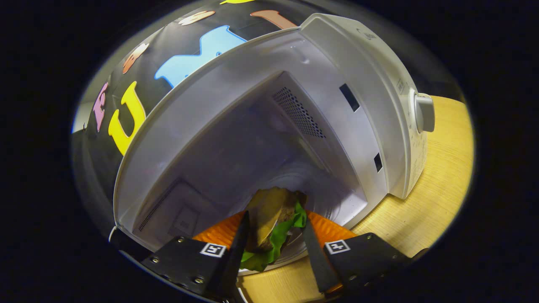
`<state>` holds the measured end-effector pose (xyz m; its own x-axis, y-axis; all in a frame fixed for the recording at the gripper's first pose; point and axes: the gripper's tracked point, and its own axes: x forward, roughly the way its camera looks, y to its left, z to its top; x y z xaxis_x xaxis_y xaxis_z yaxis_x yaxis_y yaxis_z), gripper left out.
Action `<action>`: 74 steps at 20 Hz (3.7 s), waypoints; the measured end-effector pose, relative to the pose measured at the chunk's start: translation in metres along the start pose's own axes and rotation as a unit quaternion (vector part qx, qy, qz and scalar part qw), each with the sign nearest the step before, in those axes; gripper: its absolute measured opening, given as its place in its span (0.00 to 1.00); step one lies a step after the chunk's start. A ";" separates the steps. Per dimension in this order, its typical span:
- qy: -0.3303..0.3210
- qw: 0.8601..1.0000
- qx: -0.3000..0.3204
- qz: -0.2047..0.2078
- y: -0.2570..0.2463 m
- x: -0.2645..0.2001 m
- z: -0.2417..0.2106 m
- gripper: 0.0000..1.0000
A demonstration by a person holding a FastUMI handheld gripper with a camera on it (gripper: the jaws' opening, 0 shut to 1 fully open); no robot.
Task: Open the microwave, put the food inside, and close the microwave door.
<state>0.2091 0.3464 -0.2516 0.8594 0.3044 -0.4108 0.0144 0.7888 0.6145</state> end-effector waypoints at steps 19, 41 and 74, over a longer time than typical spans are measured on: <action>-0.048 0.968 -0.237 0.060 0.056 -0.246 0.041 0.97; 0.028 0.876 -0.335 0.347 0.258 -0.417 -0.146 0.74; 0.132 0.888 -0.388 0.206 0.072 -0.340 -0.121 0.01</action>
<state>-0.1440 0.3639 -0.1492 0.5589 0.6870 -0.4644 -0.7191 0.6804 0.1410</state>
